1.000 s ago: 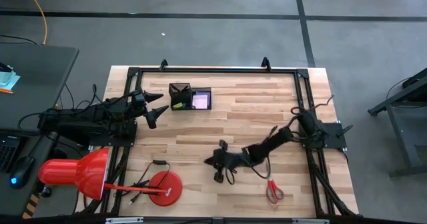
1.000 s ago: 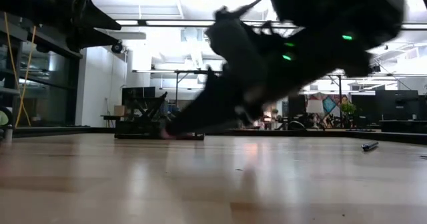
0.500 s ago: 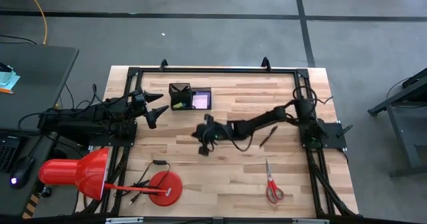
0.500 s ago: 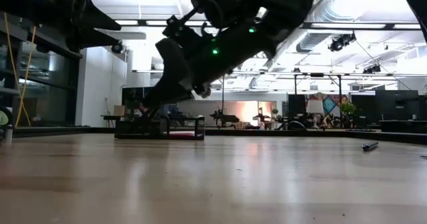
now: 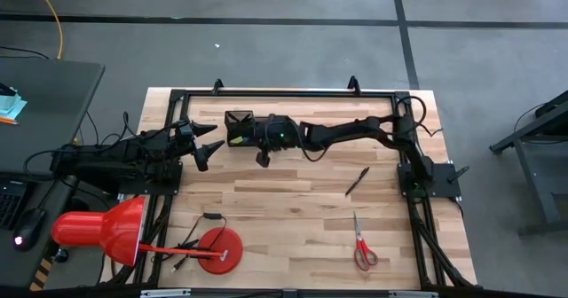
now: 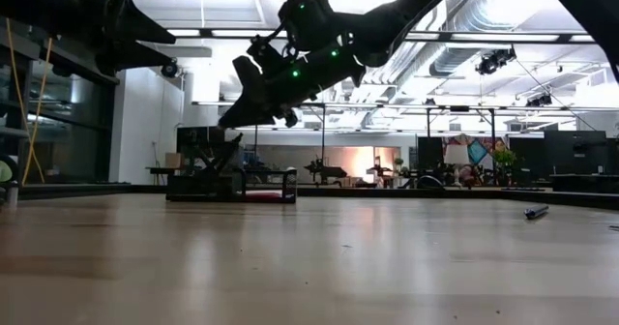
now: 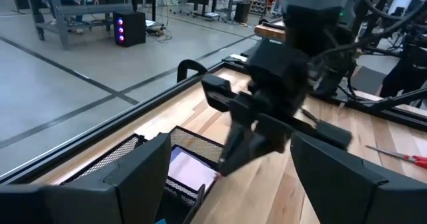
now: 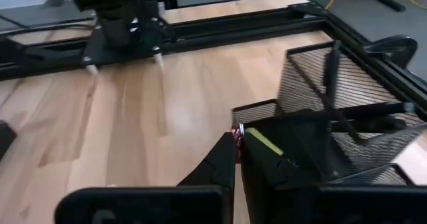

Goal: Pick and place office supplies into organizer
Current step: Put the pink binder clip into the desk organizer

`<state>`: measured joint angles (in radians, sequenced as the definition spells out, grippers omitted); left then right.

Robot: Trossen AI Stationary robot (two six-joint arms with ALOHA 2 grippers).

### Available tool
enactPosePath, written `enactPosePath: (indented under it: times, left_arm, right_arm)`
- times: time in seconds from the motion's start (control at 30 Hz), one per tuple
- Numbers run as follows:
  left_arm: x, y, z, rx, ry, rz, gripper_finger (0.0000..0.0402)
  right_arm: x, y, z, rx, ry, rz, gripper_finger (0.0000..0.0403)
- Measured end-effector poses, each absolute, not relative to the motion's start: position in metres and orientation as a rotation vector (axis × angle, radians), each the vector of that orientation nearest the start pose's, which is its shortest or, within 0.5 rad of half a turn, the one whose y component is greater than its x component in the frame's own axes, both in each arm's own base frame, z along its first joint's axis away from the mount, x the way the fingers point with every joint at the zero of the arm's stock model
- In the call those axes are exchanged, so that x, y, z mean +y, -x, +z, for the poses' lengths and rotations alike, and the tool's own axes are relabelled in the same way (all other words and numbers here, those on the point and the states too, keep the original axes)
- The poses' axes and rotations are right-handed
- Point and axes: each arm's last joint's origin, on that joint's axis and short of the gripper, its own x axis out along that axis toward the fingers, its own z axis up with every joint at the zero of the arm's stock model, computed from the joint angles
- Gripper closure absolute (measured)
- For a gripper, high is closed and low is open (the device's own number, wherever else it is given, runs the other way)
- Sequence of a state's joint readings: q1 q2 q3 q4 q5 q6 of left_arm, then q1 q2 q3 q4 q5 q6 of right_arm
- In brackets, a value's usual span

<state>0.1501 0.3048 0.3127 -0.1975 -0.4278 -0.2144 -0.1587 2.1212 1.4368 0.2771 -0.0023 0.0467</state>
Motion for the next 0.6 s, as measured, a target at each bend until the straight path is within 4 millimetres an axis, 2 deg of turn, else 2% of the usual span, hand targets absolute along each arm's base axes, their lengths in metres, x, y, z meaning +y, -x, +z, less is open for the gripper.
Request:
enactPosePath:
  times: [0.13,0.3,0.4,0.6]
  left_arm:
    - [0.028,-0.102,0.228,0.12,0.183,0.593,0.0108]
    - [0.028,-0.102,0.228,0.119,0.182,0.593,0.0108]
    - [0.028,-0.102,0.228,0.119,0.182,0.593,0.0108]
    - [0.028,-0.102,0.227,0.123,0.182,0.594,0.0108]
  right_arm:
    - [-0.085,-0.467,0.182,0.401,-0.108,-0.183,0.0397]
    - [-0.088,-0.473,0.167,0.392,-0.133,-0.192,0.0397]
    - [-0.092,-0.482,0.158,0.395,-0.148,-0.201,0.04]
    - [-0.097,-0.506,0.158,0.403,-0.138,-0.205,0.0395]
